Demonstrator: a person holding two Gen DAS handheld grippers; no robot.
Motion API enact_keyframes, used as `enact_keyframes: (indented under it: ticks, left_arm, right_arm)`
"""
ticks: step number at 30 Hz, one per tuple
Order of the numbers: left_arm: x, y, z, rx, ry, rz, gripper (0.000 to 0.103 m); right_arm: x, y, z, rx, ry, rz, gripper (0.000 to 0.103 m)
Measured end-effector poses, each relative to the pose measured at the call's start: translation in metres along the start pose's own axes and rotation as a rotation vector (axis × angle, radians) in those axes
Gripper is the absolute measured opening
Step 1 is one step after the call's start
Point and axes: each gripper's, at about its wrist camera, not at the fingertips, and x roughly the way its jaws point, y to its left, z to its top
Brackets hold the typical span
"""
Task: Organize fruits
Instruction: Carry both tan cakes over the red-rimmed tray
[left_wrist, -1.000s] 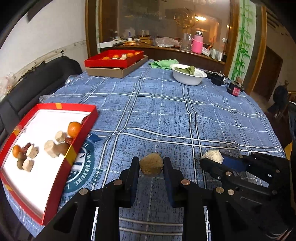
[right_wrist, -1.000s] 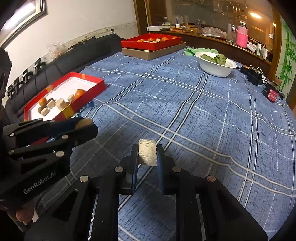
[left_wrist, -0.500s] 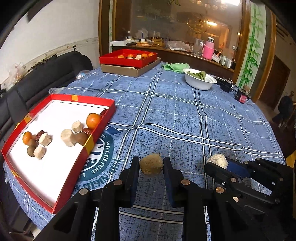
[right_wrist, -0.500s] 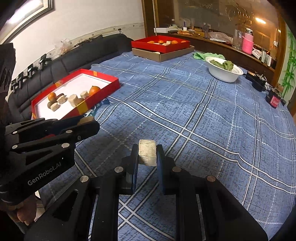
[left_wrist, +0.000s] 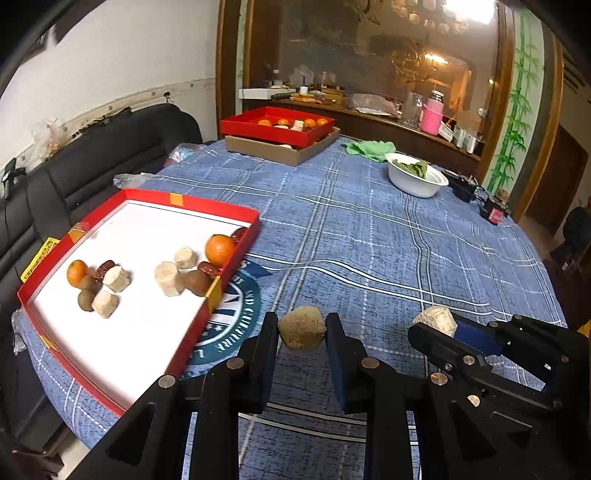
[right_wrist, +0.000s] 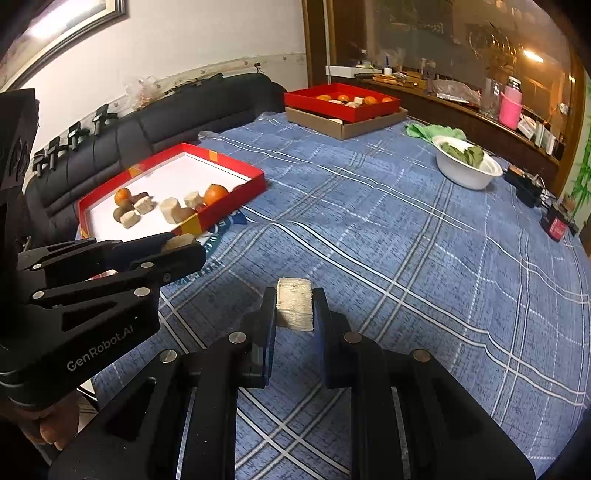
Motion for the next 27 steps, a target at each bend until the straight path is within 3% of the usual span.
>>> enact_keyframes:
  ticks: [16, 27]
  left_arm:
    - [-0.006, 0.036, 0.004, -0.074, -0.018, 0.020, 0.025]
    - [-0.005, 0.042, -0.005, -0.086, -0.005, 0.018, 0.025]
  right_arm:
    - [0.007, 0.030, 0.020, -0.064, -0.008, 0.031, 0.017]
    - [0.011, 0.037, 0.016, -0.074, 0.004, 0.041, 0.017]
